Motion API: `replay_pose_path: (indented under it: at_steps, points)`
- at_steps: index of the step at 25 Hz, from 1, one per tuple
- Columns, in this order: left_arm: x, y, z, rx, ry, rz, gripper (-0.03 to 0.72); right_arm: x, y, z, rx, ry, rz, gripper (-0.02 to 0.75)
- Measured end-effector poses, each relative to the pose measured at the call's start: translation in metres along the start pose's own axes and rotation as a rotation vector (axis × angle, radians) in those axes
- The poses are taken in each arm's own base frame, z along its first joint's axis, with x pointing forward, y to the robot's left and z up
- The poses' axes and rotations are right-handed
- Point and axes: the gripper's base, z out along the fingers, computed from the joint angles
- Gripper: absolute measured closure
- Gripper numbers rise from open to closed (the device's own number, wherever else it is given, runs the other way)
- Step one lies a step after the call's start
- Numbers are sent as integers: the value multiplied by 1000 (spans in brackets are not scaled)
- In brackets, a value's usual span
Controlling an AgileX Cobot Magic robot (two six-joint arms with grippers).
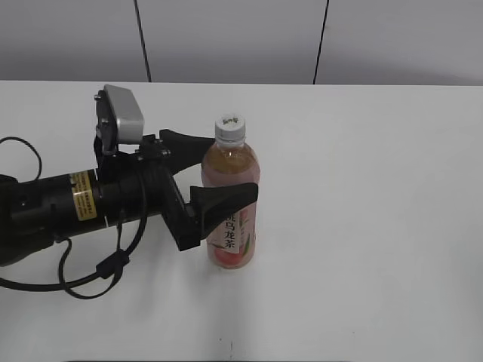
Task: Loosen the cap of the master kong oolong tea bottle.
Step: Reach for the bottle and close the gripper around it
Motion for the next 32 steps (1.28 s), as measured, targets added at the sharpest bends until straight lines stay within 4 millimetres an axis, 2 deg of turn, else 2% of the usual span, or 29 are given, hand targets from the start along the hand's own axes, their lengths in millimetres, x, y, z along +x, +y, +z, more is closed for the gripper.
replay_pose_path:
  at_steps: [6, 10, 16, 22, 32]
  points:
    - [-4, 0, 16, 23, -25, 5, 95, 0, 0, 0, 0, 0, 0, 213]
    - [3, 2, 23, 28, -14, -18, 96, 0, 0, 0, 0, 0, 0, 213]
    - [11, 3, 24, 26, 6, -38, 115, 0, 0, 0, 0, 0, 0, 213]
    - [10, 5, 25, 10, 2, -42, 229, 0, 0, 0, 0, 0, 0, 213]
    - [10, 5, 25, 10, 2, -42, 229, 0, 0, 0, 0, 0, 0, 213]
